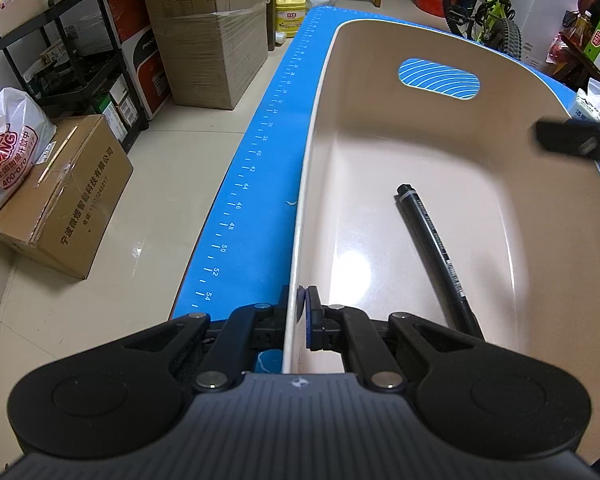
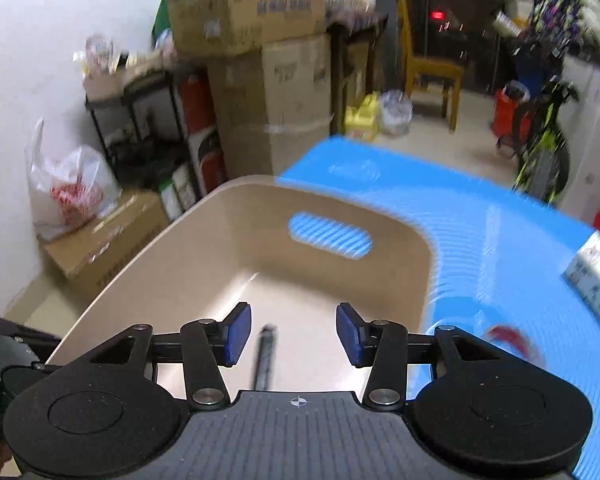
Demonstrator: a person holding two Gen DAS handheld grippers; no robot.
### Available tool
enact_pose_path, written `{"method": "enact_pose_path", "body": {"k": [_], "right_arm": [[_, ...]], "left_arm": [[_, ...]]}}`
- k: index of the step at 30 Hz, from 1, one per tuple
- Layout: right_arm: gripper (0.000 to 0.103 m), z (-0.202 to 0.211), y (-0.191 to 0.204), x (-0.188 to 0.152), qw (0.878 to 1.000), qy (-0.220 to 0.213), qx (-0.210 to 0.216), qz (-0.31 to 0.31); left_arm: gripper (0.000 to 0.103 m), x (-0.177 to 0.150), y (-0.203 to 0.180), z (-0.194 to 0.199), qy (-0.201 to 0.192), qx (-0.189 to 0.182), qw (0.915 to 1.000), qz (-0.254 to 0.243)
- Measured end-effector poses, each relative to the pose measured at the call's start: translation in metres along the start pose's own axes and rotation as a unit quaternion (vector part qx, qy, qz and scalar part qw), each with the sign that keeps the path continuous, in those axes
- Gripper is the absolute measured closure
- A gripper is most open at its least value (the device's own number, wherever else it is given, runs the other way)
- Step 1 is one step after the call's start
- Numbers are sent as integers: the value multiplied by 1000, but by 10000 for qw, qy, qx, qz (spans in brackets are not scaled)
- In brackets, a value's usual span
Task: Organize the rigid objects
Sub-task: 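Move the right gripper to the tape roll and grasp its edge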
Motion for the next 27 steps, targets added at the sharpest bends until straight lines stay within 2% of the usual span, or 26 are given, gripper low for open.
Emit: {"method": "enact_pose_path", "body": {"k": [4, 8, 14, 23, 25, 27], "right_arm": [[43, 22, -36, 13, 9989, -355, -305, 61], [42, 29, -86, 9, 9966, -386, -734, -9], [42, 3, -145, -21, 9935, 113, -1130, -17], [42, -37, -164, -51, 9920, 516, -1146, -62], [44, -46, -167, -53, 9908, 642, -1188, 4], [51, -53, -168, -56, 9902, 742, -1184, 28]], "left_arm": [[96, 0, 0, 0, 0, 0, 10000, 0], [96, 0, 0, 0, -1, 10, 10000, -7], [96, 0, 3, 0, 2, 25, 10000, -8], [96, -1, 0, 1, 7, 60, 10000, -25], [96, -1, 0, 2, 7, 63, 10000, -30], [96, -1, 0, 2, 6, 65, 10000, -30]]}}
Point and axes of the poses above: each gripper's, at about its wrist camera, not at the fingertips, and z roughly against the way its jaws point, y to its left, x to its top, the point moved 10 cm from there along -z, roughly the way its jaws point, and after that the axes turned 8 degrees about x, right-handed, at the moved point
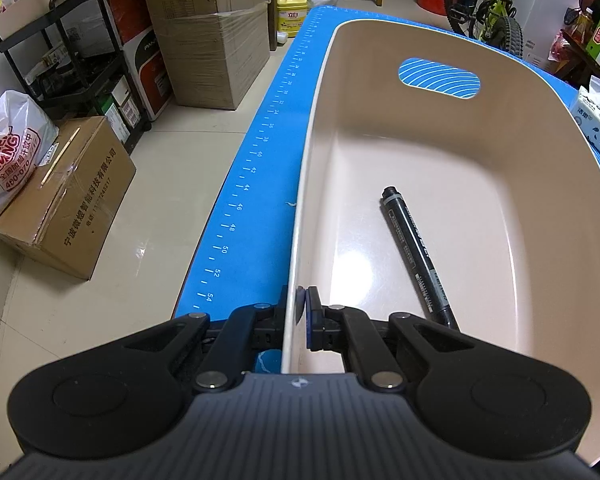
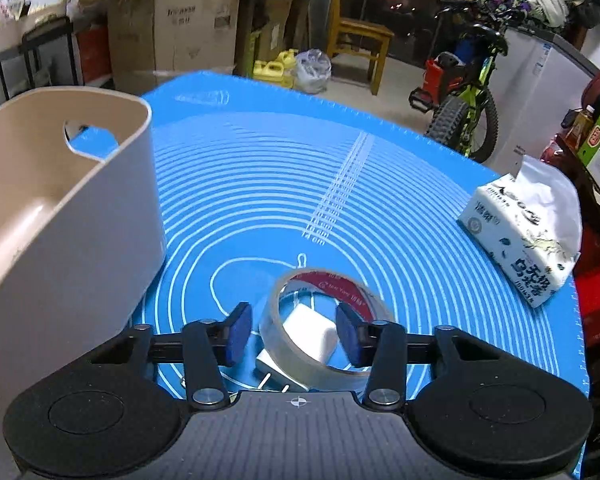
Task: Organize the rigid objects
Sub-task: 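Move the right gripper to the tape roll and grasp its edge, then lift the tape roll into the basket and release it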
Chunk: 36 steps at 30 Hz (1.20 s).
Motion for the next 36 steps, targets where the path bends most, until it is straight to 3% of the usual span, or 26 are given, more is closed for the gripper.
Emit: {"method": "enact_pose_path", "body": {"k": [4, 5, 9, 23, 29, 36], "right_arm": [[62, -5, 3, -3, 9999, 63, -30, 116], [75, -5, 5, -3, 9998, 62, -55, 182], [81, -1, 7, -5, 9997, 101, -42, 238], [86, 56, 8, 6, 9976, -616, -308, 61], [86, 105, 35, 25, 9918, -1227, -220, 285], [86, 146, 86, 59, 9803, -1842, 177, 690]], "left_arm": [[96, 0, 1, 0, 0, 0, 10000, 1], [96, 0, 0, 0, 0, 0, 10000, 2], [96, 0, 0, 0, 0, -1, 10000, 2], [96, 1, 0, 1, -17, 5, 10000, 20], [96, 1, 0, 1, -18, 8, 10000, 20], [96, 1, 0, 1, -18, 6, 10000, 19]]}}
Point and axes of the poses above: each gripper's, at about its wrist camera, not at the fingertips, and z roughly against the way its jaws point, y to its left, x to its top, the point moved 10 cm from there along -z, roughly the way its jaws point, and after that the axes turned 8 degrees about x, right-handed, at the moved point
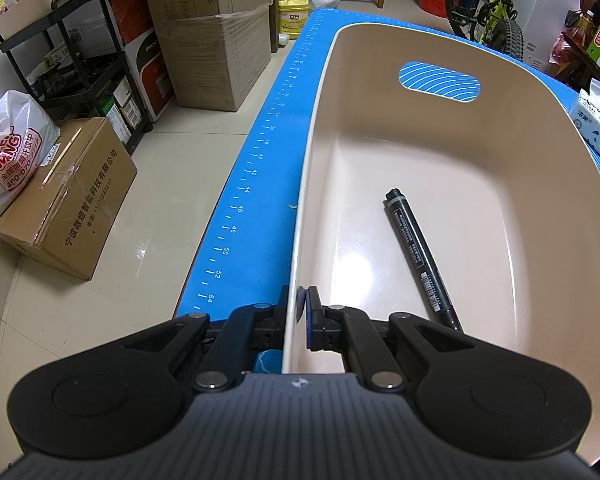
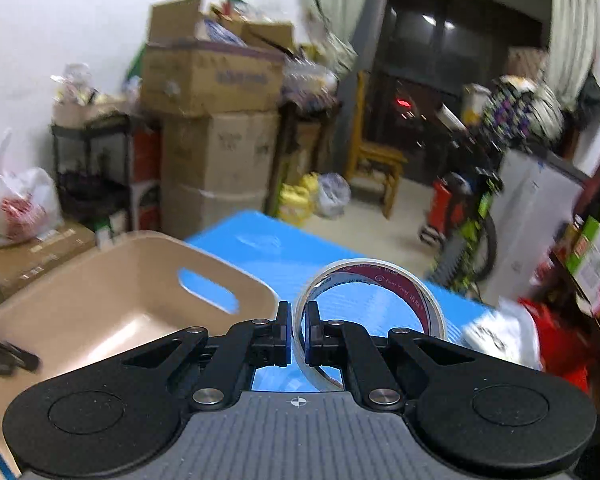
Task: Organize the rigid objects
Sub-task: 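Lift the tape roll into the basket and release it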
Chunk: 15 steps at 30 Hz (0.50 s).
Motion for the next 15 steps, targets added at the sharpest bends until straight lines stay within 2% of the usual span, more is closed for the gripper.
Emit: {"method": "enact_pose_path", "body": {"k": [7, 15], "right_arm": [[86, -9, 48, 25, 9986, -181, 496, 99], [86, -37, 102, 11, 9943, 212, 1039, 113]], "left_arm": [[96, 0, -1, 0, -1, 2, 10000, -1], [96, 0, -1, 0, -1, 8, 10000, -4]]}}
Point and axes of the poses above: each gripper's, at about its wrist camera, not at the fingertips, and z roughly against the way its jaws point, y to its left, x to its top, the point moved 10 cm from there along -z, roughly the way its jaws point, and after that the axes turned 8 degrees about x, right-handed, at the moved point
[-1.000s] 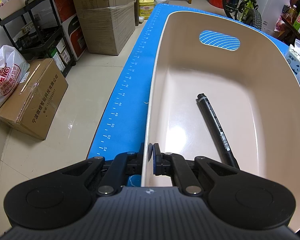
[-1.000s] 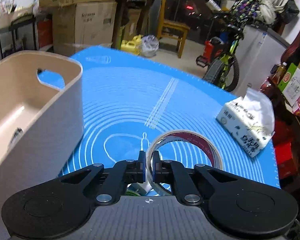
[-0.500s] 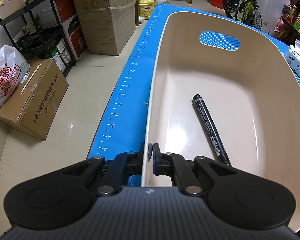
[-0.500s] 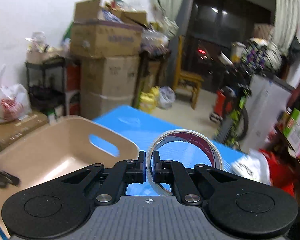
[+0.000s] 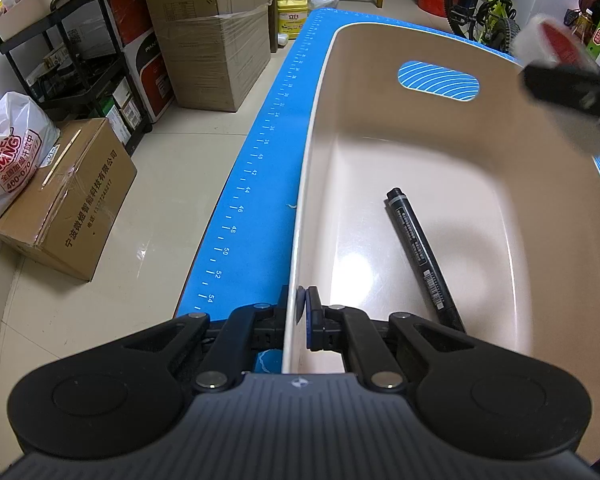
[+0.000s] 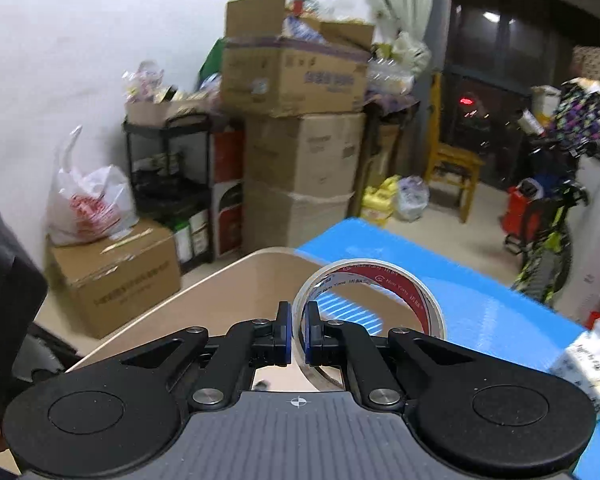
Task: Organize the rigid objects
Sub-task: 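Lift the tape roll into the basket and release it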
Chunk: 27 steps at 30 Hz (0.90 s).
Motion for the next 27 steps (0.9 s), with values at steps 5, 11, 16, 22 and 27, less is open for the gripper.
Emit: {"method": "enact_pose_path", "body": {"k": [5, 11, 16, 22, 27], "right_arm": [[86, -26, 16, -18, 9984, 458, 252, -191], [86, -51, 26, -44, 9922, 1089, 383, -473], [86, -70, 29, -73, 9778, 1888, 485, -771], [82, -75, 30, -91, 9684, 2285, 437, -898], [54, -67, 28, -87, 9715, 2142, 422, -925]], "left_arm": [[96, 1, 0, 0, -1, 6, 10000, -12], [96, 1, 0, 0, -2, 17, 10000, -22], [96, 1, 0, 0, 4, 18, 10000, -21], [96, 2, 0, 0, 5, 24, 10000, -27], [96, 2, 1, 0, 11, 29, 10000, -31]]}}
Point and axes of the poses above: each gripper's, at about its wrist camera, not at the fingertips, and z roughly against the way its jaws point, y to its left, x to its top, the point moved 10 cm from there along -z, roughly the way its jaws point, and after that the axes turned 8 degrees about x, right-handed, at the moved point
